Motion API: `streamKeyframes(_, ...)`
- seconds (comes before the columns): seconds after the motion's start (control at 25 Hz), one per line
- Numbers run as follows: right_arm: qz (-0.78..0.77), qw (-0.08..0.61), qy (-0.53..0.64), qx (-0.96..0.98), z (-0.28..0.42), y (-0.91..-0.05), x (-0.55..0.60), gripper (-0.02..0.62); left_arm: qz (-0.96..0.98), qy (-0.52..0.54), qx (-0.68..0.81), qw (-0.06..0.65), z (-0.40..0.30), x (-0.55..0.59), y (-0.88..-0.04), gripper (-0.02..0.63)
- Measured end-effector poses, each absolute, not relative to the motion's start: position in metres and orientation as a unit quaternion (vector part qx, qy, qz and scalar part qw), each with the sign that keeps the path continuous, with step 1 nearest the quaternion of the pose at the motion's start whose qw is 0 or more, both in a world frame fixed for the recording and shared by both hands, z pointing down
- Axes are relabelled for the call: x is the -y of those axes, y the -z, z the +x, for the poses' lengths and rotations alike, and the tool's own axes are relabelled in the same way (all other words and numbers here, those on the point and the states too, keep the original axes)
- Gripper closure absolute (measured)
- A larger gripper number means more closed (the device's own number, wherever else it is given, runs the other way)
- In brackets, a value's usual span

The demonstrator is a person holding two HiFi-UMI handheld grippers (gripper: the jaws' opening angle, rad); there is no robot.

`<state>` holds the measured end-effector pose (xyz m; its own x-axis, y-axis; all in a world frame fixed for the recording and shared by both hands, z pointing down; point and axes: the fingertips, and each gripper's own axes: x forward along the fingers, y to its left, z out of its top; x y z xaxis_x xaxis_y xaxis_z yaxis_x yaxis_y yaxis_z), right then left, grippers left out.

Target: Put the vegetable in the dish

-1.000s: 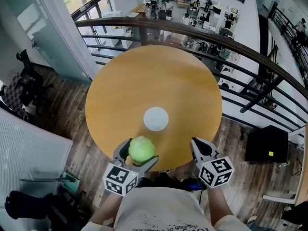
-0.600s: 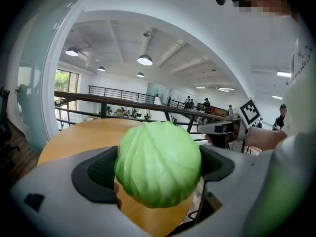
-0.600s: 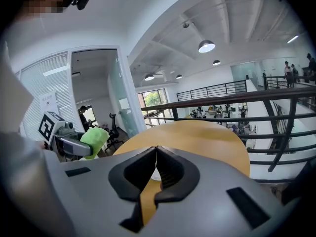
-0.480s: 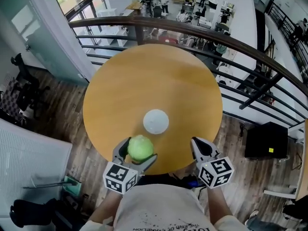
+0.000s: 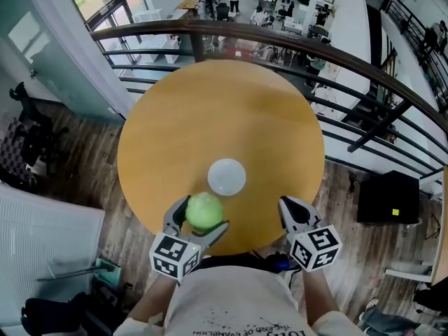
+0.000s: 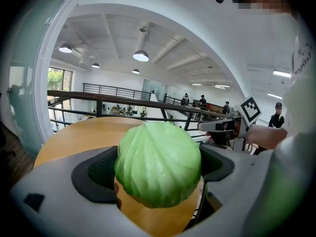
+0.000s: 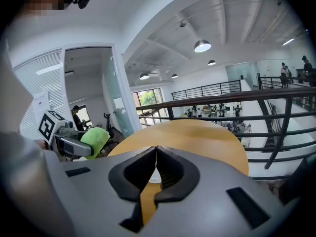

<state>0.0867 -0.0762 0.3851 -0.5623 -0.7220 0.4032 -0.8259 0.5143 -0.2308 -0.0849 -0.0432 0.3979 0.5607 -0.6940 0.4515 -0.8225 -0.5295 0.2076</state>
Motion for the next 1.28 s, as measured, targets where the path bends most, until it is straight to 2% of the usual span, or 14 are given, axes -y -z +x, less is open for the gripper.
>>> streamKeyframes(1.28,0.417,0.142,-0.255,0.861,0.049,-0.448,0.133,0.570,0.847,-0.219,0.425,0.231,-0.088,0.124,-0.476,0.117)
